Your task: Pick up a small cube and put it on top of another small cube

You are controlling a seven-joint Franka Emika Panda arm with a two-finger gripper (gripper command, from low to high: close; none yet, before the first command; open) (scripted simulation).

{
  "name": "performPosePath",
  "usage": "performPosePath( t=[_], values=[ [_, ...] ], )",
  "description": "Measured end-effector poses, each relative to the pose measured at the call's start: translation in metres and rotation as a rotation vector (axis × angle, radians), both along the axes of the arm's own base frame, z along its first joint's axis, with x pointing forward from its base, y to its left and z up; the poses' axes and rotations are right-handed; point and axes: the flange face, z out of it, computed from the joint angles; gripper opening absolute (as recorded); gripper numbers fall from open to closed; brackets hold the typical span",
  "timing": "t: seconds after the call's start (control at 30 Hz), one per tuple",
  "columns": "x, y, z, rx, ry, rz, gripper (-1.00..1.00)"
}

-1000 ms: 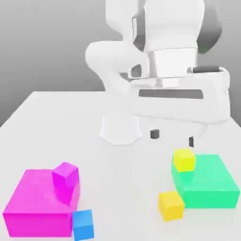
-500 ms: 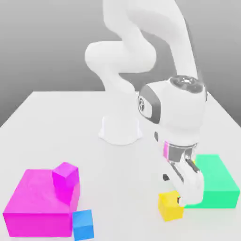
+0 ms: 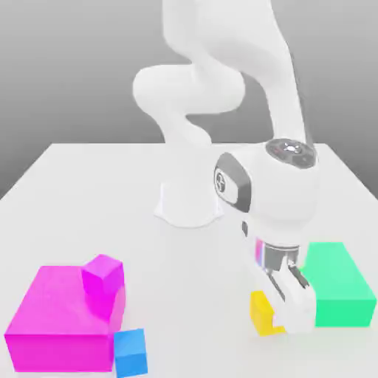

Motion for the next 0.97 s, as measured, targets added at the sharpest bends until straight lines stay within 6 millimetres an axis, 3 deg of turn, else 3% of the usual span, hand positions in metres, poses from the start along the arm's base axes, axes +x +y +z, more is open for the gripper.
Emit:
performPosePath(
  t=[0.17, 0.3, 0.53, 0.67, 0.87, 0.9, 0.97],
  values=[
    [-0.023, 0.027, 0.050, 0.044, 0.005, -0.039, -1.00],
    [-0.044, 0.037, 0.082, 0.062, 0.006, -0.095, -1.00],
    [-0.090, 0.051, 0.117, 0.039, 0.004, -0.175, -1.00],
    [-0.112, 0.054, 0.118, 0.001, 0.000, -0.225, -1.00],
    [-0.114, 0.054, 0.064, -0.006, 0.000, -0.234, -1.00],
    [-0.115, 0.054, 0.059, -0.004, 0.000, -0.233, 1.00],
    [-0.115, 0.054, 0.059, -0.004, 0.000, -0.233, 1.00]
  ],
)
